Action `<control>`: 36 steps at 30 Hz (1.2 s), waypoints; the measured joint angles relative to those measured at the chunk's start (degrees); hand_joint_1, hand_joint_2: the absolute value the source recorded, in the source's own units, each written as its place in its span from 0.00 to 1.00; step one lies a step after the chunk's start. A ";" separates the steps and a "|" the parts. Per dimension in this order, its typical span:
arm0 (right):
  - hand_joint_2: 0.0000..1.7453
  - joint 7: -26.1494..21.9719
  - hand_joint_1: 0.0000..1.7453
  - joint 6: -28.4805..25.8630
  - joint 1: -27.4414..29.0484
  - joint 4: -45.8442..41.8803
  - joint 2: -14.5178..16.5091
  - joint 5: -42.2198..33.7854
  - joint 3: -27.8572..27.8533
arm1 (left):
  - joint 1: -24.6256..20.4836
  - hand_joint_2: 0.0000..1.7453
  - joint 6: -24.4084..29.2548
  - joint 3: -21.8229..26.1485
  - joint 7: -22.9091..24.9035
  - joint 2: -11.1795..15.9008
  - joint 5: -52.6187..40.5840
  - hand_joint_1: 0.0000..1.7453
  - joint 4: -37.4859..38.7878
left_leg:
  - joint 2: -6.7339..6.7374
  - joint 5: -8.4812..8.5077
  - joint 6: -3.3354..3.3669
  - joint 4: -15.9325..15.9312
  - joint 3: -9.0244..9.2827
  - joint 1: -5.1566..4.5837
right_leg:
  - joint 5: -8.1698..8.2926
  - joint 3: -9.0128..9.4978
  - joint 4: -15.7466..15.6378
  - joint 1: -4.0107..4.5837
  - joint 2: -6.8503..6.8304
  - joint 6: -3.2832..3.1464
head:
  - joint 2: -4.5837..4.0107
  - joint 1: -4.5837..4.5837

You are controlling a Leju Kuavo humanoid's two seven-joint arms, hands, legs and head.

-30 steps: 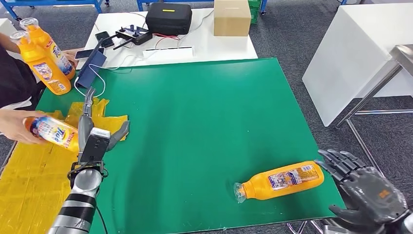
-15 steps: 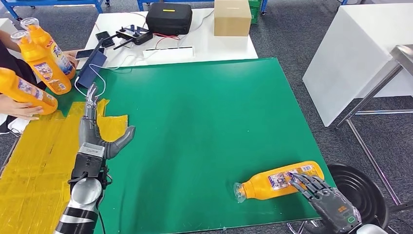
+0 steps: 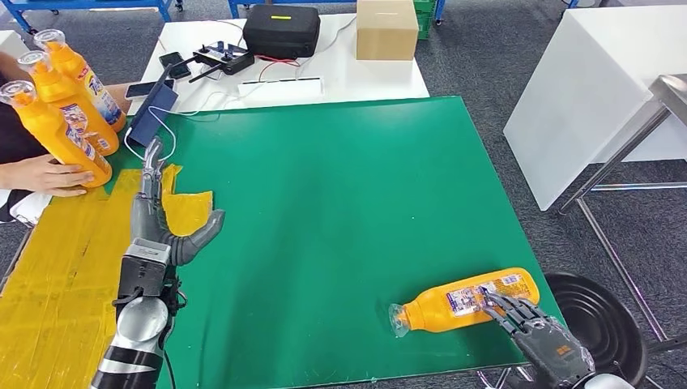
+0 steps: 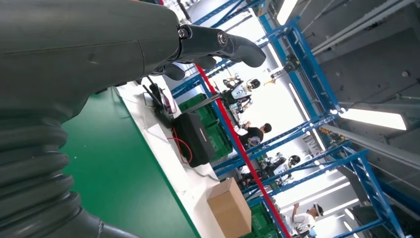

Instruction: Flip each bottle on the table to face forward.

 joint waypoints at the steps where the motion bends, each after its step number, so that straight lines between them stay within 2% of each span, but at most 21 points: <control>1: 1.00 0.70 0.00 -0.12 -0.49 0.75 0.10 0.68 0.06 | 0.03 1.00 -0.01 0.07 0.03 0.01 0.29 0.00 0.01 | 0.01 0.00 0.00 0.00 -0.01 0.00 | 0.00 0.00 0.00 0.00 0.00 0.00 | 0.00 0.00; 4: 1.00 2.70 0.00 -0.69 -3.24 4.02 1.13 5.12 0.02 | 0.34 1.00 -0.25 0.28 0.02 0.02 0.74 0.00 0.01 | 0.09 0.00 0.00 0.00 0.01 0.00 | 0.01 0.00 0.00 0.00 0.02 0.00 | -0.01 0.00; 7: 1.00 3.64 0.00 -1.53 -7.85 9.08 3.41 11.79 -0.40 | 0.96 1.00 -0.66 0.39 0.10 -0.02 0.82 0.00 -0.03 | 0.17 0.01 0.00 0.00 0.05 0.00 | 0.02 0.00 0.00 0.00 0.07 -0.01 | 0.00 -0.01; 13: 1.00 0.99 0.00 -1.81 -18.43 21.12 8.82 18.74 -2.89 | 1.21 1.00 -0.98 0.40 0.55 -0.36 0.96 0.00 -0.01 | 0.25 0.04 0.03 0.01 0.10 -0.01 | 0.04 0.05 0.00 0.00 0.12 0.00 | -0.01 -0.01; 17: 1.00 0.56 0.00 -1.98 -22.23 26.09 11.23 19.98 -3.51 | 1.22 1.00 -1.03 0.40 0.59 -0.51 1.21 0.00 -0.01 | 0.24 0.04 0.03 0.01 0.10 0.00 | 0.04 0.05 0.01 0.01 0.12 0.00 | -0.01 -0.02; 27: 1.00 -0.82 0.00 -2.55 -30.74 38.07 14.66 21.98 -4.31 | 1.19 1.00 -1.58 0.42 0.50 -0.57 2.07 0.00 0.63 | 0.32 0.02 0.04 0.01 0.29 0.00 | 0.07 0.25 -0.01 0.00 0.22 0.04 | 0.00 0.02; 36: 1.00 -3.46 0.00 -8.52 -37.25 47.12 19.29 22.49 -2.91 | 0.98 1.00 -1.59 0.41 0.16 -0.72 2.43 0.00 1.52 | 0.65 -0.03 0.08 0.01 0.62 0.01 | 0.12 0.56 -0.04 0.01 0.47 0.06 | -0.01 0.01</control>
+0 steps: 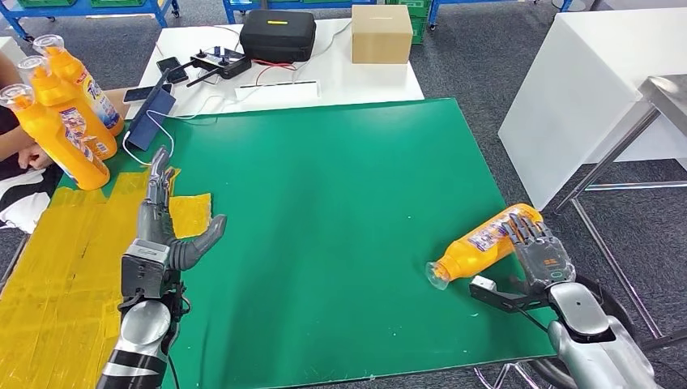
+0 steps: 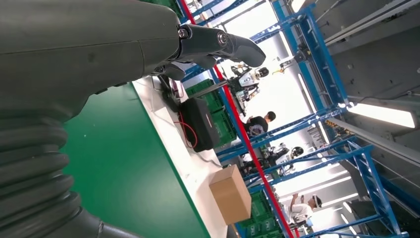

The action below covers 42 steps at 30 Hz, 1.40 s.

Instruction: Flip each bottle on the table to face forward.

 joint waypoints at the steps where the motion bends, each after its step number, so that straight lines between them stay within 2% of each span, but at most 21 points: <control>1: 1.00 -0.13 0.00 -0.23 -0.45 0.61 0.33 0.01 0.16 | 0.00 1.00 -0.01 0.00 -0.04 0.00 0.05 0.00 0.06 | 0.01 0.00 0.00 0.00 0.03 0.01 | 0.00 0.02 0.00 0.01 0.00 0.00 | 0.00 0.00; 11: 1.00 -0.87 0.00 -3.09 -3.06 5.03 2.40 0.74 1.00 | -0.11 1.00 -0.28 -0.01 -0.38 -0.02 0.62 0.00 0.75 | 0.28 -0.03 -0.01 0.00 0.19 0.04 | 0.03 0.14 -0.01 0.03 0.25 0.00 | 0.00 0.02; 12: 1.00 -0.89 0.09 -3.15 -3.34 5.51 2.60 0.91 1.05 | -0.14 1.00 -0.36 -0.01 -0.43 -0.02 0.69 0.00 0.87 | 0.32 -0.04 0.00 0.00 0.22 0.04 | 0.04 0.15 -0.02 0.03 0.29 0.00 | 0.00 0.02; 15: 1.00 -1.10 0.67 -1.81 -4.70 7.80 2.92 0.74 1.37 | -0.22 1.00 -0.56 -0.07 -0.61 -0.02 0.96 0.00 1.19 | 0.52 -0.08 0.01 0.00 0.37 0.06 | 0.09 0.23 -0.06 0.05 0.53 0.03 | 0.00 0.02; 16: 1.00 -1.28 0.78 -0.98 -5.08 8.59 2.96 0.44 1.46 | -0.24 1.00 -0.61 -0.10 -0.67 -0.02 1.10 0.00 1.27 | 0.58 -0.09 0.02 0.00 0.42 0.07 | 0.10 0.27 -0.08 0.05 0.60 0.04 | 0.00 0.03; 20: 1.00 -1.66 0.78 0.41 -5.46 9.53 2.96 -0.08 1.54 | -0.28 1.00 -0.66 -0.14 -0.73 -0.02 1.30 0.00 1.38 | 0.64 -0.12 0.03 0.00 0.48 0.07 | 0.11 0.31 -0.09 0.05 0.65 0.03 | 0.00 0.04; 23: 1.00 -3.41 0.78 3.94 -7.66 12.80 2.69 -1.87 1.93 | -0.63 1.00 -0.88 -0.33 -1.02 -0.02 1.75 0.00 1.93 | 0.59 -0.17 0.12 0.00 0.84 0.09 | 0.05 0.41 -0.20 0.08 0.73 0.14 | 0.00 0.03; 28: 1.00 -4.53 1.00 5.39 -9.89 15.93 2.43 -2.94 2.59 | -1.03 1.00 -1.08 -0.49 -1.23 -0.02 1.95 0.00 2.46 | 0.24 -0.39 0.30 -0.01 1.63 0.16 | -0.21 1.15 -0.45 0.12 0.56 0.44 | 0.01 0.03; 36: 1.00 -11.70 0.99 11.99 -12.42 18.88 -0.15 -9.43 2.85 | -2.84 1.00 -2.35 -2.14 -2.99 -0.13 3.50 0.00 3.75 | 0.18 -0.74 0.56 -0.01 2.37 0.44 | -0.38 2.18 -1.17 0.39 0.49 0.64 | 0.00 0.04; 42: 1.00 -12.43 0.89 12.13 -14.05 22.23 -0.66 -10.40 3.33 | -3.80 1.00 -2.30 -4.21 -3.40 -0.33 4.21 0.00 3.98 | 0.05 -0.93 0.68 -0.02 2.57 0.57 | -0.40 2.64 -1.57 0.50 0.43 0.68 | 0.00 0.05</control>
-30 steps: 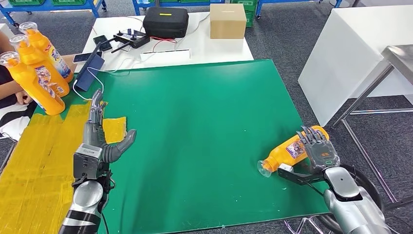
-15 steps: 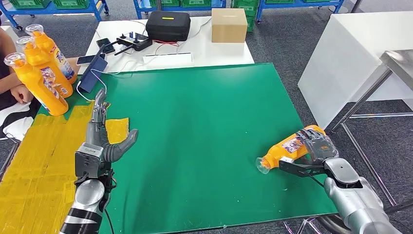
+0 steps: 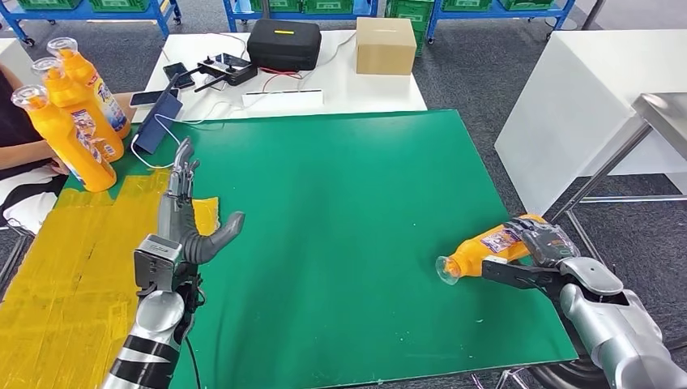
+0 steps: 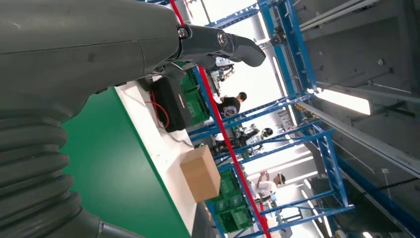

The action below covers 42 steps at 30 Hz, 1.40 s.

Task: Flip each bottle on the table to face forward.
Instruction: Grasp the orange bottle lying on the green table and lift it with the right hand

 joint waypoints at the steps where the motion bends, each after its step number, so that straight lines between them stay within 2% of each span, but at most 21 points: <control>1: 1.00 0.19 0.87 -0.03 -0.20 0.37 0.08 0.05 0.16 | -0.06 1.00 0.02 -0.19 -0.01 -0.01 0.06 0.00 0.00 | 0.00 -0.03 0.02 0.00 0.04 0.02 | 0.00 0.05 -0.05 0.02 0.00 0.01 | 0.00 -0.01; 6: 1.00 1.31 0.81 -0.08 -1.30 2.15 0.76 0.78 1.33 | -0.26 1.00 0.10 -0.56 -0.05 -0.12 0.56 0.00 0.00 | 0.03 -0.24 0.14 0.00 0.32 0.17 | -0.10 0.42 -0.29 0.14 0.00 0.13 | 0.01 0.01; 8: 1.00 1.54 0.72 -0.07 -1.67 2.70 1.03 1.12 1.78 | -0.37 1.00 0.13 -0.61 -0.10 -0.13 0.61 0.00 0.00 | 0.02 -0.28 0.15 0.00 0.39 0.22 | -0.11 0.53 -0.37 0.17 0.00 0.14 | 0.00 0.01; 10: 1.00 1.81 0.49 -0.06 -2.17 3.26 1.40 1.63 2.36 | -0.49 1.00 0.21 -0.69 -0.13 -0.16 0.62 0.00 0.00 | 0.04 -0.29 0.15 0.00 0.36 0.27 | -0.10 0.57 -0.43 0.20 0.00 0.16 | 0.00 0.01; 12: 1.00 2.19 0.20 -0.06 -2.76 3.76 1.84 2.37 3.09 | -0.72 1.00 0.34 -0.87 -0.15 -0.26 0.64 0.00 0.00 | 0.06 -0.28 0.16 -0.01 0.29 0.29 | -0.08 0.56 -0.45 0.21 0.01 0.15 | 0.00 0.01; 14: 1.00 2.91 0.04 -0.18 -3.26 4.26 2.55 3.28 4.05 | -0.96 1.00 0.60 -1.03 -0.16 -0.45 0.66 0.00 0.00 | 0.15 -0.29 0.15 -0.01 0.27 0.31 | -0.06 0.54 -0.46 0.21 0.01 0.14 | 0.00 0.03; 15: 1.00 3.36 0.00 -0.31 -3.43 4.51 2.99 3.74 4.59 | -1.02 1.00 0.83 -1.08 -0.17 -0.55 0.62 0.00 -0.01 | 0.22 -0.31 0.15 -0.01 0.25 0.32 | -0.05 0.53 -0.46 0.21 0.03 0.14 | 0.00 0.02; 21: 1.00 4.33 0.00 -3.35 -3.58 5.55 6.38 5.45 7.83 | -0.73 1.00 2.84 -1.36 -0.17 -0.94 -0.83 0.00 -0.31 | 0.83 -0.32 0.06 -0.01 0.13 0.47 | 0.23 0.81 -0.46 0.34 0.50 0.14 | 0.00 0.02; 22: 1.00 4.09 0.00 -3.92 -3.61 5.56 7.02 5.50 8.31 | -0.55 1.00 3.07 -1.41 -0.16 -0.95 -1.00 0.00 -0.40 | 0.98 -0.39 -0.03 -0.01 0.24 0.58 | 0.22 0.87 -0.47 0.43 0.65 0.11 | 0.00 0.01; 23: 1.00 3.88 0.06 -4.25 -3.64 5.59 7.56 5.51 8.75 | -0.37 1.00 3.24 -1.46 -0.15 -0.96 -1.15 0.00 -0.48 | 1.12 -0.49 -0.14 -0.01 0.39 0.69 | 0.18 0.89 -0.49 0.54 0.80 0.06 | 0.00 0.04; 27: 1.00 1.97 0.87 -6.03 -3.46 5.63 9.10 4.98 10.01 | -0.10 1.00 3.51 -1.54 -0.08 -1.10 -1.40 0.00 -1.03 | 1.42 -0.74 -0.39 -0.02 0.66 0.91 | 0.06 0.94 -0.54 0.73 1.14 -0.21 | 0.00 0.03; 28: 1.00 0.96 0.94 -6.99 -3.20 5.57 9.59 4.70 10.23 | -0.11 1.00 3.60 -1.55 -0.07 -1.17 -1.45 0.00 -1.25 | 1.44 -0.70 -0.41 -0.03 0.56 0.92 | 0.10 0.87 -0.54 0.74 1.16 -0.27 | 0.00 0.04; 31: 1.00 -0.54 1.00 -9.70 -2.46 5.02 11.93 4.54 10.95 | -0.06 1.00 3.95 -1.57 0.26 -1.41 -1.91 0.00 -1.92 | 1.45 -0.34 -0.48 -0.03 -0.05 0.93 | 0.47 0.51 -0.51 0.74 1.16 -0.37 | 0.00 0.01; 36: 1.00 -0.20 1.00 -11.19 -1.98 4.01 16.19 5.08 12.87 | 0.97 1.00 4.08 -1.57 0.80 -1.68 -2.61 0.00 -2.25 | 1.33 -0.13 -0.54 -0.03 -0.09 1.00 | 0.53 0.36 -0.44 0.84 1.08 -0.47 | 0.00 -0.02; 42: 1.00 -0.21 1.00 -12.50 -1.69 3.41 19.00 5.23 15.21 | 1.89 1.00 4.14 -1.54 0.95 -1.70 -2.87 0.00 -2.25 | 1.28 -0.21 -0.65 -0.03 -0.14 1.08 | 0.43 0.37 -0.41 0.91 1.02 -0.59 | 0.01 -0.01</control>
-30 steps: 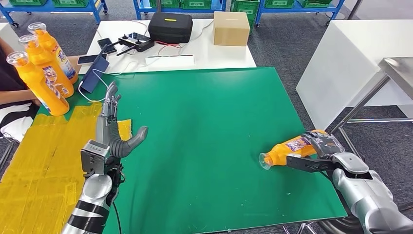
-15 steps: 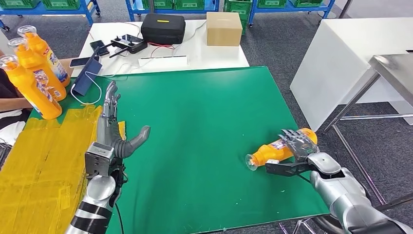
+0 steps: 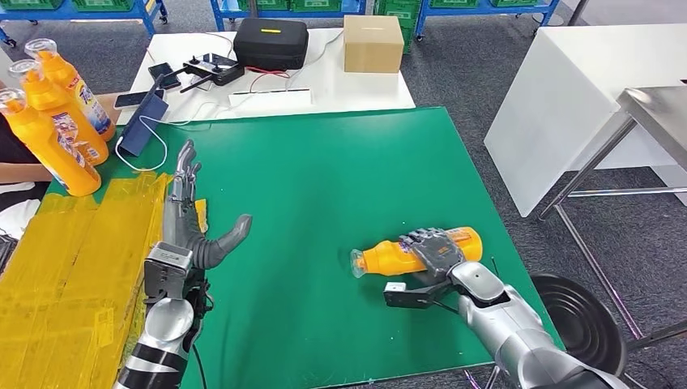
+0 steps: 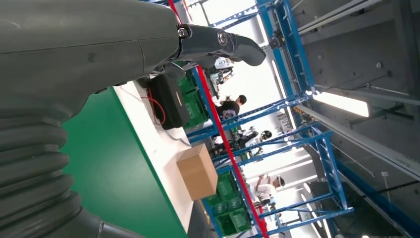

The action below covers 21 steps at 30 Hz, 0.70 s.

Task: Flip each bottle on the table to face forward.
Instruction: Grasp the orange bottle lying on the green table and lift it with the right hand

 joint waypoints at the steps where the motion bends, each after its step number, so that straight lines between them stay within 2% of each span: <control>1: 1.00 -0.08 1.00 -0.16 0.04 -0.09 0.30 -0.27 0.28 | 0.04 1.00 -0.01 0.01 0.03 -0.01 -0.02 0.00 0.00 | -0.01 -0.01 -0.01 0.00 -0.01 0.00 | -0.01 0.00 0.00 0.00 -0.01 -0.01 | 0.00 0.01; 9: 1.00 -1.64 1.00 -5.42 1.46 -3.83 3.08 -8.27 0.60 | 0.36 1.00 -0.98 0.09 0.47 -0.48 -0.22 0.00 -0.01 | -0.19 0.09 -0.01 0.00 -0.35 -0.01 | 0.01 -0.20 0.10 -0.02 -0.19 -0.02 | 0.00 0.01; 15: 1.00 -0.98 1.00 -5.87 2.85 -8.83 4.92 -10.35 -0.59 | 0.90 1.00 -1.23 0.16 0.74 -0.90 -0.63 0.00 -0.02 | -0.76 0.29 -0.07 0.04 -1.00 -0.16 | 0.03 -0.88 0.33 -0.16 -0.62 0.00 | 0.00 -0.02; 21: 1.00 -1.55 1.00 -9.81 3.84 -14.91 7.20 -17.08 -4.96 | 1.30 1.00 -1.87 0.18 0.91 -0.98 -0.54 0.00 -0.18 | -1.09 0.45 -0.07 0.06 -1.72 -0.30 | 0.02 -1.55 0.55 -0.24 -0.95 0.00 | -0.01 -0.02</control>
